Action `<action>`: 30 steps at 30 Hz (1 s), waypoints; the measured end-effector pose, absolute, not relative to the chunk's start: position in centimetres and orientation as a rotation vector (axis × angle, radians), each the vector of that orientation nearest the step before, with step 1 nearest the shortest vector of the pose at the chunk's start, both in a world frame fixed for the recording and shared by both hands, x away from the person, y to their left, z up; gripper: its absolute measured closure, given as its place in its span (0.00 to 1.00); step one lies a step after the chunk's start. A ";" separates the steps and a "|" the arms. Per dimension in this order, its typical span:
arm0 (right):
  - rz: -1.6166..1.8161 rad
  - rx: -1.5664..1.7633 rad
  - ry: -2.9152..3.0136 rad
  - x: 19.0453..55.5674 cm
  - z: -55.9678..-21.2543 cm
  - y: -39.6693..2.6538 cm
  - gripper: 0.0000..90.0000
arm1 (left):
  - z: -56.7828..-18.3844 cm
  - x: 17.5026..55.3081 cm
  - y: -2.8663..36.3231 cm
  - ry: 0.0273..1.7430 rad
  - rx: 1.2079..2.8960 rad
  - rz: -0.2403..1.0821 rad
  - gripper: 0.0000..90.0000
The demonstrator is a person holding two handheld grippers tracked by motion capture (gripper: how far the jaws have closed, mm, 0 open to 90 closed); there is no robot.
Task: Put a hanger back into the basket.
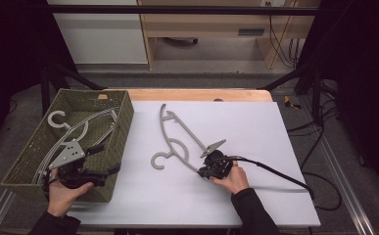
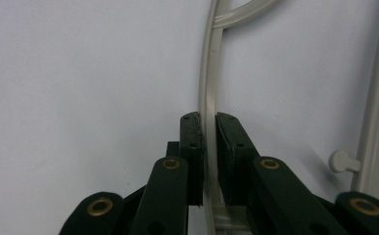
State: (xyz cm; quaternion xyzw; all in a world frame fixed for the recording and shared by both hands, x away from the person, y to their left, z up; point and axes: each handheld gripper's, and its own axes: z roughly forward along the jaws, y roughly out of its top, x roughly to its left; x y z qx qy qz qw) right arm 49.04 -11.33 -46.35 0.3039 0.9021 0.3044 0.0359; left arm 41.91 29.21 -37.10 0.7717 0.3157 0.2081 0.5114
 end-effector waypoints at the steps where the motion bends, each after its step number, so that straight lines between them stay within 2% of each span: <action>1: 0.921 0.944 2.747 48.7 -46.4 -11.5 0.91 | -37.1 41.9 29.1 0.760 1.861 0.500 0.11; 4: 0.939 0.942 2.714 48.2 -46.4 -11.8 0.83 | -37.1 41.8 29.0 0.755 1.864 0.499 0.11; 8: 0.909 0.940 2.741 47.8 -46.3 -12.3 0.81 | -37.1 41.9 29.0 0.754 1.866 0.498 0.11; 17: 0.868 0.886 2.739 47.7 -46.4 -12.1 0.87 | -37.2 42.0 28.9 0.756 1.875 0.497 0.11; 19: 0.867 0.876 2.733 47.6 -46.5 -12.1 0.91 | -37.3 42.0 28.9 0.755 1.875 0.495 0.11; 30: 0.923 0.901 2.747 47.8 -46.0 -12.3 0.92 | -37.2 41.9 29.0 0.753 1.874 0.497 0.11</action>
